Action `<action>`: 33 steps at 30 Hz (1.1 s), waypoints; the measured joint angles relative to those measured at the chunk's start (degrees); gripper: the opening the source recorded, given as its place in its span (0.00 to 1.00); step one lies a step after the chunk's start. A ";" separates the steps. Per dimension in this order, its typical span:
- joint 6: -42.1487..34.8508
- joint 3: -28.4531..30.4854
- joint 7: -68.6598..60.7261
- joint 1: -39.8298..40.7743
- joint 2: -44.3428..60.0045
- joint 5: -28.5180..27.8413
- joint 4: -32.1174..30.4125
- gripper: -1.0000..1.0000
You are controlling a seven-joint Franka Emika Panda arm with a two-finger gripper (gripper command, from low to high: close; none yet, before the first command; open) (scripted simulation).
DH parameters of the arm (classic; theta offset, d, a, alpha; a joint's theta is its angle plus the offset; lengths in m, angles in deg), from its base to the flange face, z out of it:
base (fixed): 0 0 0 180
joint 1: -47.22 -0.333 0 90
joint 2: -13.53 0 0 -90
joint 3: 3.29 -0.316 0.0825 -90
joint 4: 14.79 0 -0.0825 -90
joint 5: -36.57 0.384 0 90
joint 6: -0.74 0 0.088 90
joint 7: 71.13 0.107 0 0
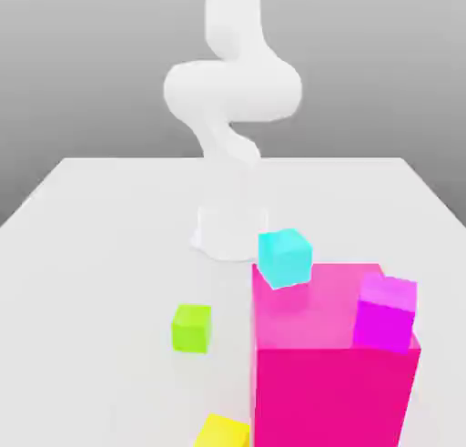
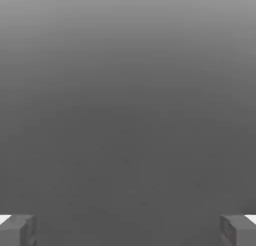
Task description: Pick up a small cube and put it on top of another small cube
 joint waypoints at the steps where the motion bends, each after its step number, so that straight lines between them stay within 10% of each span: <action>1: 1.32 0.60 -0.40 0.24 1.98 -0.10 -1.26 0.50; 20: 31.88 5.92 -1.91 5.64 34.90 -3.24 -38.93 0.50; 29: 47.60 -1.38 -5.34 11.29 52.69 2.04 -37.88 0.50; 30: 48.56 -1.88 -5.35 11.81 53.85 2.02 -37.69 0.00; 33: 48.56 -1.88 -5.28 11.83 53.85 1.94 -37.68 0.00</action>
